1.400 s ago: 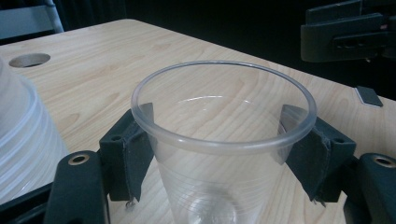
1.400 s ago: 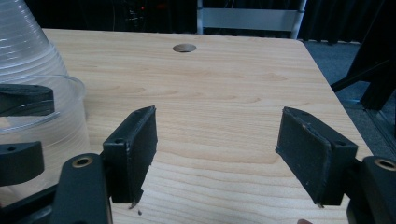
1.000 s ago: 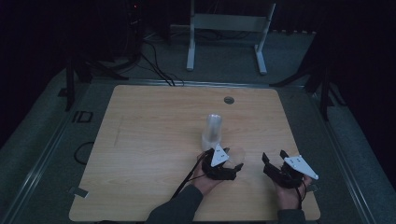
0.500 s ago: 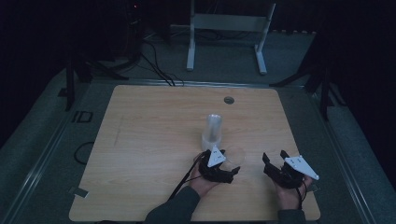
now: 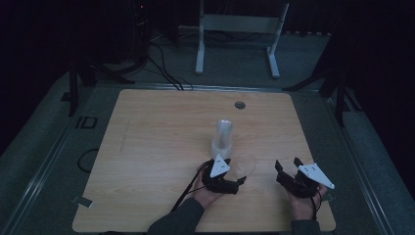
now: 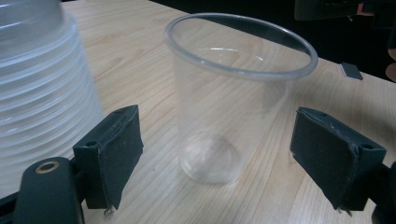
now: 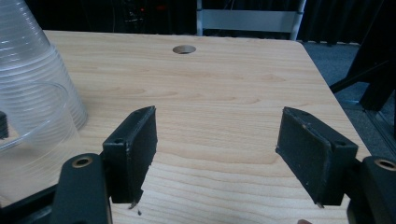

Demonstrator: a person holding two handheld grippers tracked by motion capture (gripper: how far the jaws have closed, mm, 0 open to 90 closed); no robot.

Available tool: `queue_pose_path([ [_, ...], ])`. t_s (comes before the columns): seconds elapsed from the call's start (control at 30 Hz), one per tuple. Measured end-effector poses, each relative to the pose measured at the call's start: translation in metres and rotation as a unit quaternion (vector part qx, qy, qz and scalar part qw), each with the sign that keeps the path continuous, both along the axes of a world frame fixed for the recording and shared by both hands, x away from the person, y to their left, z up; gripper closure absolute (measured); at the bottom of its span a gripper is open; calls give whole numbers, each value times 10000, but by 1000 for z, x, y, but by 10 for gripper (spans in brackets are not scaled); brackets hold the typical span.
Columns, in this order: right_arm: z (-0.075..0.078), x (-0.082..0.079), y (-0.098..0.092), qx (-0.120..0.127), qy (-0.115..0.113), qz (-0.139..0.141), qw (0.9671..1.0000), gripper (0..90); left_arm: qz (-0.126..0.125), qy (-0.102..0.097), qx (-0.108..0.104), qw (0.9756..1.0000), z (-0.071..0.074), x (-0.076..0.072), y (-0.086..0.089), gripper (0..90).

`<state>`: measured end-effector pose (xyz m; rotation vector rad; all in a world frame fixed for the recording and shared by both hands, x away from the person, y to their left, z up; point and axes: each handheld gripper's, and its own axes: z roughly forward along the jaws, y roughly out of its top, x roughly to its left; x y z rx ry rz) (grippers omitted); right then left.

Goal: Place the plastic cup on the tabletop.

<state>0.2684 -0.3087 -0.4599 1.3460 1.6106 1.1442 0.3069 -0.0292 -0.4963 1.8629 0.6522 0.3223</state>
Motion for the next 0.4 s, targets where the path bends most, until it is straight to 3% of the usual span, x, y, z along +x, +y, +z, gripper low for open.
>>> queue_pose_path([
  [0.4, -1, 1, 0, -9, 9, -1, 10000, 282, -10, -2, -37, 10000, -1, -5, 6, 170],
])
